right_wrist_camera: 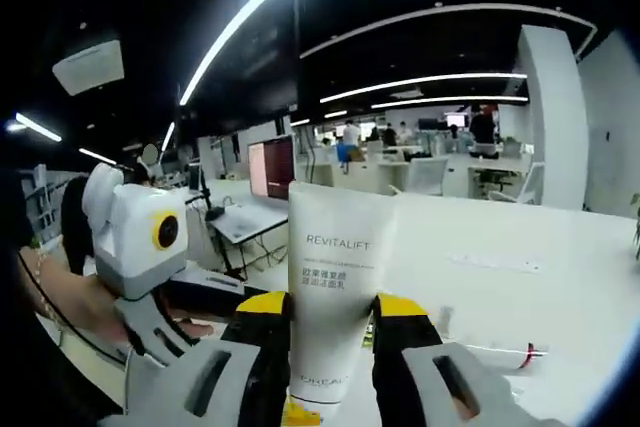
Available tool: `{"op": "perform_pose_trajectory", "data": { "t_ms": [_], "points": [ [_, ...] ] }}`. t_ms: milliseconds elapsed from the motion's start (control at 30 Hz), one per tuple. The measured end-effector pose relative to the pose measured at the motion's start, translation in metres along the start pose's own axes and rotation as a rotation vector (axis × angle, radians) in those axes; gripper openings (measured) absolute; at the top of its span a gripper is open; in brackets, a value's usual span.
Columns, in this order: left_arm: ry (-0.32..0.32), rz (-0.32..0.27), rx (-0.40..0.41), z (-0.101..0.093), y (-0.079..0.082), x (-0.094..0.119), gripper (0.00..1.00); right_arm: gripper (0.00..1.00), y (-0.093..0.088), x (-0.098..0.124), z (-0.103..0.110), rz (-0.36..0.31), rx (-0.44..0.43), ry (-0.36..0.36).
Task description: Arrange the skincare products in the storage area until every visible bottle or jar stands upright without overlapping.
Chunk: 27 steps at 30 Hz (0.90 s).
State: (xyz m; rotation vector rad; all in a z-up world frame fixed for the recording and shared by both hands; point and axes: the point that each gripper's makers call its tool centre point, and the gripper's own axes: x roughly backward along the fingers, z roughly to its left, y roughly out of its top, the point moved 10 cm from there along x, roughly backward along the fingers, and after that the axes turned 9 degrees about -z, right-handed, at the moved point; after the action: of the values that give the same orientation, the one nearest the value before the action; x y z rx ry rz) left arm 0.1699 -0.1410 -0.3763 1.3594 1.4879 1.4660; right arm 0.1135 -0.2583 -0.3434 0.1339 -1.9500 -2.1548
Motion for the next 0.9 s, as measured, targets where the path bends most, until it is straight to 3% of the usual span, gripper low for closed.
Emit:
{"op": "perform_pose_trajectory", "data": {
  "t_ms": [100,367,633,767,900],
  "points": [
    [0.0,-0.035,-0.029,-0.007,0.005,0.002,0.42,0.22,0.002,0.002,0.005,-0.005,0.006,0.007],
    [-0.001,-0.055,-0.043,-0.009,0.008,0.002,0.31,0.22,0.005,0.007,0.008,-0.02,0.004,0.012],
    [-0.012,-0.08,-0.089,-0.012,0.014,0.0,0.24,0.22,0.01,0.01,0.007,-0.032,0.013,0.009],
    [-0.029,-0.089,-0.059,-0.012,0.016,0.0,0.22,0.23,0.011,0.011,0.005,-0.035,0.007,0.007],
    [-0.067,-0.092,0.044,-0.01,0.015,0.001,0.2,0.24,0.014,0.01,0.003,-0.021,0.01,0.036]
  ]
}}
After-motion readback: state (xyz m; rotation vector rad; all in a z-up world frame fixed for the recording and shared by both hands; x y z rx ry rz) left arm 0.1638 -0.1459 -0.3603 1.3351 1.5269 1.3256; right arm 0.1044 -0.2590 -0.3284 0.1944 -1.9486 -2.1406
